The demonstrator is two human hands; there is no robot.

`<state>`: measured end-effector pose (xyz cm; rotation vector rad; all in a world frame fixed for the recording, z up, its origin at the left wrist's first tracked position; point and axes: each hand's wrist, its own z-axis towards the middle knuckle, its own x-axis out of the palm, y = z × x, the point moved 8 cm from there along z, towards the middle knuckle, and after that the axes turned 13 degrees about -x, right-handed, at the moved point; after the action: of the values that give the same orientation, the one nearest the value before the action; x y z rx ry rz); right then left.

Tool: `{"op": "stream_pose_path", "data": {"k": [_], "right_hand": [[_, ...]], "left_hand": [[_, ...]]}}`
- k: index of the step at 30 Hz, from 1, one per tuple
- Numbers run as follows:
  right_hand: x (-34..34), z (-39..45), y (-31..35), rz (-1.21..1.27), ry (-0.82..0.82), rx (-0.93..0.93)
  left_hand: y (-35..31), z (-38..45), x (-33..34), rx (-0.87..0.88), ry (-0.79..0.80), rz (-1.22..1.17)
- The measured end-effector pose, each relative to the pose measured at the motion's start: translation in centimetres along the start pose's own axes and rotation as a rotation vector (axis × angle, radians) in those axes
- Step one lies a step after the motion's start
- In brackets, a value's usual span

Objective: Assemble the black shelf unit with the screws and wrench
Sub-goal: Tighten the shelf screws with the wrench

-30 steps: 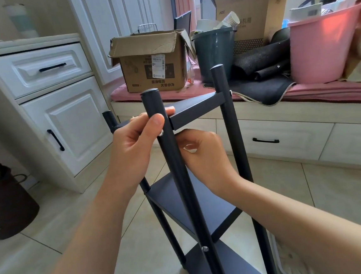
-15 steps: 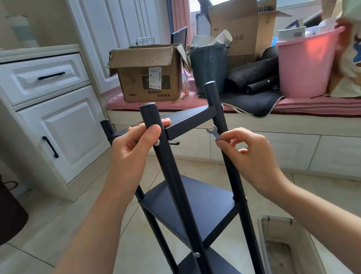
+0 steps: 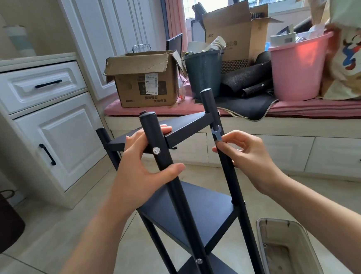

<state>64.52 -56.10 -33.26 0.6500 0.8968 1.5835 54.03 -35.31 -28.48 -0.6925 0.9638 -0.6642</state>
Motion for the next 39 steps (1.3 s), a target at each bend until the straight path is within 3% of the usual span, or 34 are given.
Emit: {"op": "stream_pose_path", "data": {"k": [14, 21, 26, 28, 30, 32, 34, 36, 39], "right_hand": [[-1.1, -0.5, -0.5, 0.114, -0.161, 0.022], [-1.2, -1.0, 0.8, 0.065, -0.184, -0.099], [1.3, -1.7, 2.2, 0.054, -0.053, -0.194], [2.7, -2.1, 2.7, 0.064, 0.01, -0.21], [4.1, -2.5, 3.0, 0.064, 0.046, -0.204], [5.0, -2.8, 3.4, 0.055, 0.055, -0.21], [5.7, -2.8, 3.9, 0.043, 0.065, -0.214], [6.0, -2.7, 3.9, 0.036, 0.077, -0.202], [6.3, -2.5, 3.7, 0.054, 0.101, -0.163]], "left_hand": [[0.7, 1.2, -1.2, 0.02, -0.098, 0.015], [2.0, 1.9, -1.1, -0.022, -0.114, -0.079], [3.6, 1.9, -2.8, -0.161, -0.255, -0.174], [3.3, 1.2, -4.0, -0.19, -0.382, -0.175], [1.1, -0.2, -5.3, -0.091, -0.564, -0.041], [-1.6, -1.1, -5.6, 0.077, -0.649, 0.09], [-2.9, -0.8, -4.5, 0.107, -0.54, 0.11], [-2.7, 0.3, -3.0, -0.01, -0.371, 0.066], [-1.9, 1.0, -2.6, -0.098, -0.294, 0.01]]}}
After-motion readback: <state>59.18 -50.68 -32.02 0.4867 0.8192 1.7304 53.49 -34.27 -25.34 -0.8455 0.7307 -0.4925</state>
